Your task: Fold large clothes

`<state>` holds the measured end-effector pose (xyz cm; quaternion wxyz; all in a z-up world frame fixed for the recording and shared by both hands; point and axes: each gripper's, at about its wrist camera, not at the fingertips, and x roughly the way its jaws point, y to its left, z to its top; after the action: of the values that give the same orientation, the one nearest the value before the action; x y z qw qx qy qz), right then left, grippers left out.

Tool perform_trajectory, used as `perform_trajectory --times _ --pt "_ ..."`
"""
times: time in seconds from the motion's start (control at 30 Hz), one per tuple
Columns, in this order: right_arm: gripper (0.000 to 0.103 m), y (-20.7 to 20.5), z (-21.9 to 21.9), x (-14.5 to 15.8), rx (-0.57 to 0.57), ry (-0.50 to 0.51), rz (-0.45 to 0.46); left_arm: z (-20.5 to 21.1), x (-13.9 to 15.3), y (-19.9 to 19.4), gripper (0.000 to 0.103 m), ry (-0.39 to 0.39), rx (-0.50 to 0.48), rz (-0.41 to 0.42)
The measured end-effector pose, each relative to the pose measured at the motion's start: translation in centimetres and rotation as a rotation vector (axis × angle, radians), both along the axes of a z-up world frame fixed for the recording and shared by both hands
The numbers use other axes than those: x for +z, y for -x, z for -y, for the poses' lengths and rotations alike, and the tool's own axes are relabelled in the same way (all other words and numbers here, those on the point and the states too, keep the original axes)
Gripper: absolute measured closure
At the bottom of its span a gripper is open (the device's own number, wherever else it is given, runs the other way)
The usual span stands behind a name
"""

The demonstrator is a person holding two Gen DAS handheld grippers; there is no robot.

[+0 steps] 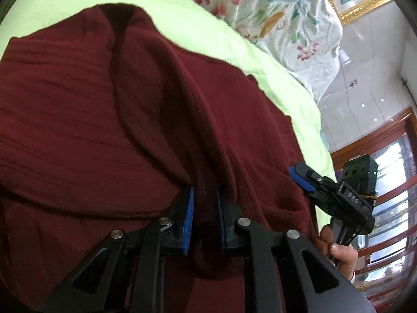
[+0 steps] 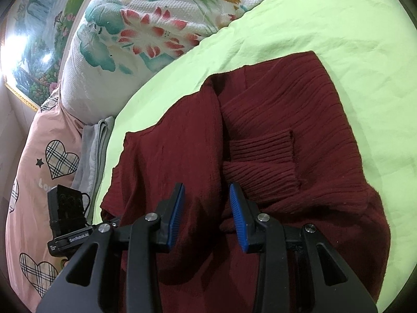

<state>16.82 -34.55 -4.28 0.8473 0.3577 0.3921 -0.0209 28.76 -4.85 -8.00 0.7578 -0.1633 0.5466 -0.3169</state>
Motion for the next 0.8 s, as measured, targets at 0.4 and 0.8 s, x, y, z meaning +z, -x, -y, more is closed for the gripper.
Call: perform_trajectory --times 0.4,0.8 --pt "0.066 0.4 -0.1 0.2 -0.006 -0.007 0.007 1.2 0.1 0.4 0.099 0.013 0.016 0.026" --pt "0.066 0.1 -0.5 0.1 0.001 -0.015 0.007 -7.6 3.1 1.9 0.101 0.019 0.258 0.16"
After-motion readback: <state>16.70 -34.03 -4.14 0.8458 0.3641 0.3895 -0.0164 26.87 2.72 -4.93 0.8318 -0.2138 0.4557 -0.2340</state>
